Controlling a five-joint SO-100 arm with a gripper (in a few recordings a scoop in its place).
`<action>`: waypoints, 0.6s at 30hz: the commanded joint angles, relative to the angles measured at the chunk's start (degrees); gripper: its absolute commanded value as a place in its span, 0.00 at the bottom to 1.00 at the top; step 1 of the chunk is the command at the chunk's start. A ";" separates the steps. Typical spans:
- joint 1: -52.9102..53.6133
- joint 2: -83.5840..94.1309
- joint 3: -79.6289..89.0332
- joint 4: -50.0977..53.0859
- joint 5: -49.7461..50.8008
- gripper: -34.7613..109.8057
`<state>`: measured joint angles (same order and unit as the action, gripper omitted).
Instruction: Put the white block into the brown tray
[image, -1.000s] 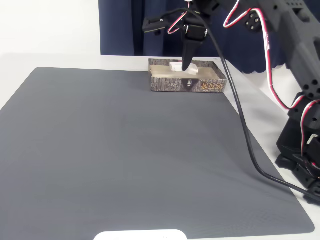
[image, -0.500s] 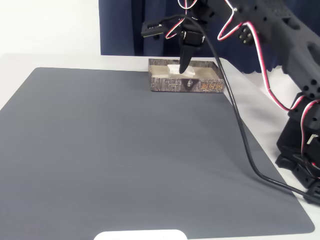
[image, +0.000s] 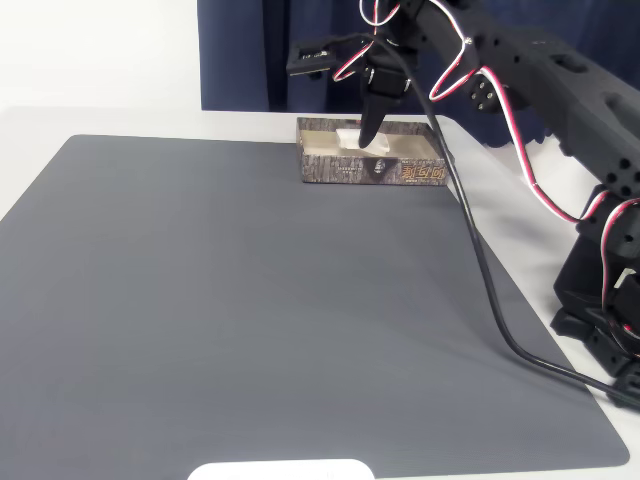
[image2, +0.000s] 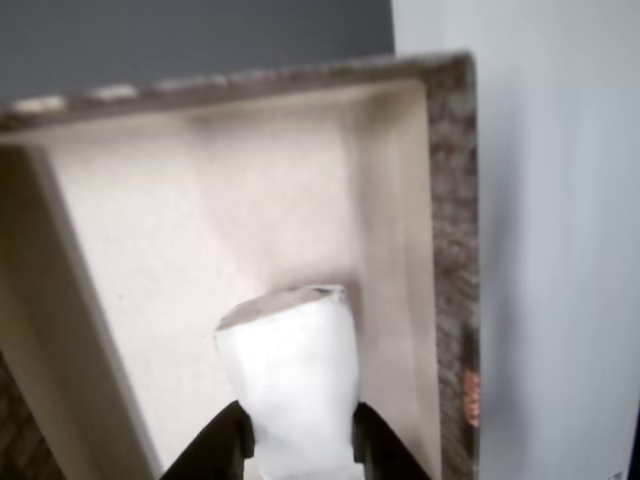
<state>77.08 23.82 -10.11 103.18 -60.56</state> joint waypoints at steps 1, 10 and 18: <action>-0.79 0.35 -2.46 0.70 1.58 0.24; -1.49 1.49 -1.49 1.14 3.87 0.24; -1.32 1.41 -1.41 1.58 -2.90 0.24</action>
<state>76.11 23.82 -10.20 103.36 -61.00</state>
